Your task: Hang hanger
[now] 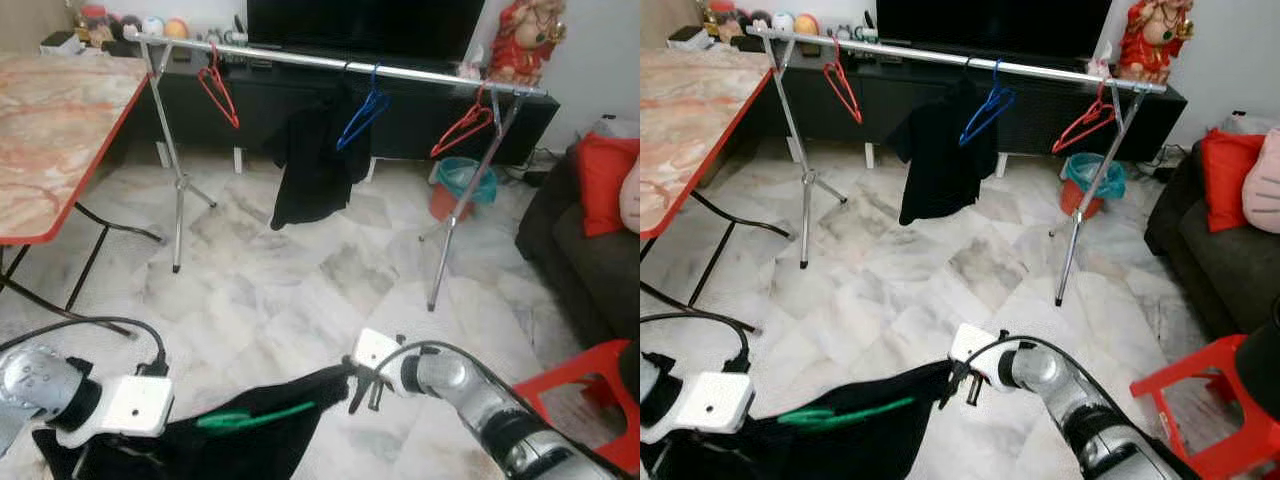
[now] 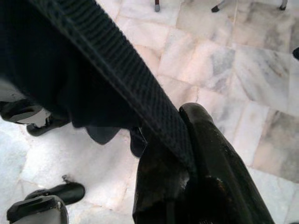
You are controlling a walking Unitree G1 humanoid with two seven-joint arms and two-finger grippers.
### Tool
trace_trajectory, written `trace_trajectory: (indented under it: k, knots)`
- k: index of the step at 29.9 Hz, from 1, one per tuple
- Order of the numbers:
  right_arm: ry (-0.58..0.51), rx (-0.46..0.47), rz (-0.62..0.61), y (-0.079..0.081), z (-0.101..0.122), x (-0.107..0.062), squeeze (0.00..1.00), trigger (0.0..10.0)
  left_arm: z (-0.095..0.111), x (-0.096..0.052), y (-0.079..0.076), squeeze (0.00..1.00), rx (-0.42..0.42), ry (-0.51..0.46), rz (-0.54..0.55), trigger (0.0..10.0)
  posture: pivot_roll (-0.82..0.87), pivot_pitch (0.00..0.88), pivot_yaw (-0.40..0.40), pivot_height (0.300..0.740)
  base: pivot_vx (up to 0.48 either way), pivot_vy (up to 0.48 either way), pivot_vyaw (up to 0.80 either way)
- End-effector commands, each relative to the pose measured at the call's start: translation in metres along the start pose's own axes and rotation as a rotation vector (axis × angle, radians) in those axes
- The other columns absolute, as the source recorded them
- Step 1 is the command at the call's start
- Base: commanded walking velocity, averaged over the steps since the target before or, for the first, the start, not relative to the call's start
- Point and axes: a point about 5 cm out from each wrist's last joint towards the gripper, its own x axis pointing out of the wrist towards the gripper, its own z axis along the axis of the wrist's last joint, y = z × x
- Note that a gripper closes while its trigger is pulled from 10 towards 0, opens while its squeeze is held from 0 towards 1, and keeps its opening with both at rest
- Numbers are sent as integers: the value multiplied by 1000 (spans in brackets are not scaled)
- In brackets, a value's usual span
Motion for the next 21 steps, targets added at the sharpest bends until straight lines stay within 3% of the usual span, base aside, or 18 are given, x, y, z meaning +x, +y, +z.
trace_trajectory:
  k: [1, 3, 6, 10, 12, 16, 17, 19, 21]
  knots:
    - [165, 95, -121, -18, -40, -29, 0, 10000, -24, -11, -10, 0, -40, 161, -62, 10000, 22, 0, -119, 740, 0, 0, 0]
    - [170, 82, -119, -19, -40, -29, 0, 10000, -32, -10, -1, 0, 8, 267, -3, 10000, 24, 0, -122, 740, 0, 0, 0]
    - [169, 81, -117, -19, -40, -29, 0, 10000, -35, -10, 0, 0, 31, 297, 9, 10000, 24, 0, -122, 740, 0, 0, 0]
    - [143, 99, -125, -21, -37, -28, 0, 10000, -41, -3, 13, 0, 19, 332, 131, 10000, 23, 0, -119, 740, 0, 0, 0]
    - [83, 143, -81, -18, -30, -25, 0, 10000, -36, 9, 28, 0, 8, 265, 280, 10000, 25, 0, -118, 740, 0, 0, 0]
    - [7, 190, -33, -14, -21, -19, 0, 10000, -31, 15, 42, 0, -8, 232, 413, 10000, 22, 0, -119, 740, 0, 0, 0]
    - [7, 190, -33, -14, -21, -19, 0, 10000, -31, 15, 42, 0, -8, 232, 413, 10000, 22, 0, -119, 740, 0, 0, 0]
    - [-1, 192, 1, -9, -20, -16, 0, 10000, -23, 21, 39, 0, -34, 128, 372, 10000, 20, 0, -118, 740, 0, 0, 0]
    - [27, 171, 11, -6, -24, -16, 0, 10000, -19, 21, 29, 0, -39, 71, 279, 10000, 23, 0, -117, 740, 0, 0, 0]
